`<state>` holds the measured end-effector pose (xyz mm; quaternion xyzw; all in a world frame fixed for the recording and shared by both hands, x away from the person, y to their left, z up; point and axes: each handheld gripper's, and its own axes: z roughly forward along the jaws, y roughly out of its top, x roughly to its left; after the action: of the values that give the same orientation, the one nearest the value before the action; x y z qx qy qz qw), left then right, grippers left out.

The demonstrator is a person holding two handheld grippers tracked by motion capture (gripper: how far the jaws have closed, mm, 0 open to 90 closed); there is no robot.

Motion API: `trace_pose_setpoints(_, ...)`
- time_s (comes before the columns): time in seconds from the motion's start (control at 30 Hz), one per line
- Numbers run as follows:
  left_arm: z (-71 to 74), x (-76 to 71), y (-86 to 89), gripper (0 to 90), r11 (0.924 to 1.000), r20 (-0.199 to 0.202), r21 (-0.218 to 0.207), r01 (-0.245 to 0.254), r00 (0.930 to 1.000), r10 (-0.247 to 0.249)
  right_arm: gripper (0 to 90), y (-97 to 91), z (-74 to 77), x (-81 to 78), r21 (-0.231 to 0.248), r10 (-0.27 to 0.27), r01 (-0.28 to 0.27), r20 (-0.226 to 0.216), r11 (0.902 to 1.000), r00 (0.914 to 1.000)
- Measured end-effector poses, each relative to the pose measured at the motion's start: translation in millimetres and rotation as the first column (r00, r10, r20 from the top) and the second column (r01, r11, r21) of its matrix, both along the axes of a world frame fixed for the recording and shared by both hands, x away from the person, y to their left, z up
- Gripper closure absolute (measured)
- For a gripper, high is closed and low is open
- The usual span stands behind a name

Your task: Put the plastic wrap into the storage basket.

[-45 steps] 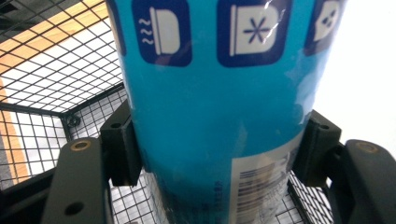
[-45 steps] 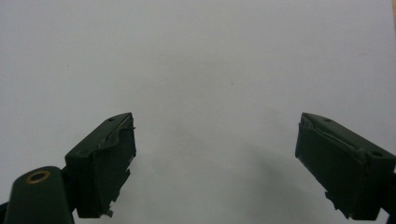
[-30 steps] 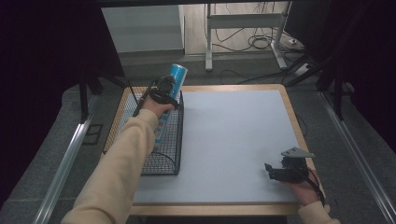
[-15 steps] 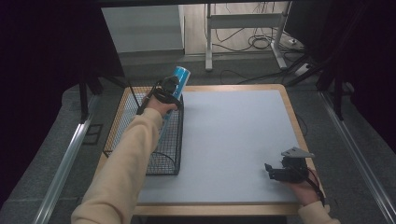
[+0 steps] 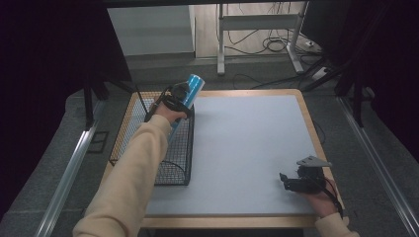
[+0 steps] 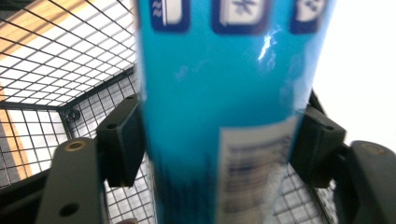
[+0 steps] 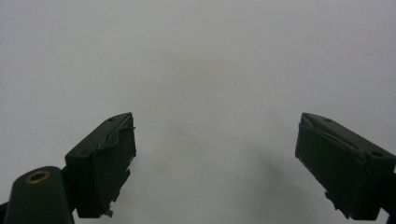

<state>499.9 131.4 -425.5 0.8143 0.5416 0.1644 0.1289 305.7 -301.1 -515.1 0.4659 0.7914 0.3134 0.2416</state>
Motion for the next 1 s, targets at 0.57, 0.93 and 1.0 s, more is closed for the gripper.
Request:
trace_pose_setpoints(0.57, 24.1, -11.6, 0.9, 14.7, 0.9941, 0.071, -0.104, 0.031, 0.9972, -0.024, 12.3, 0.2, 0.6, -0.7, 0.0, 0.0, 0.0, 0.003, 1.0, 1.0)
trace_pose_setpoints(0.93, 51.0, -42.3, -8.6, 14.6, 0.9786, 0.145, -0.163, 0.126, 0.984, -0.102, 12.3, 1.4, 1.3, -1.1, -0.002, 0.004, -0.004, 0.004, 1.0, 1.0)
trace_pose_setpoints(1.0, 57.2, -48.5, -7.6, 14.6, 0.9742, 0.159, -0.175, 0.142, 0.9807, -0.114, 12.3, 2.0, 1.4, -0.8, -0.002, 0.006, -0.006, 0.004, 1.0, 1.0)
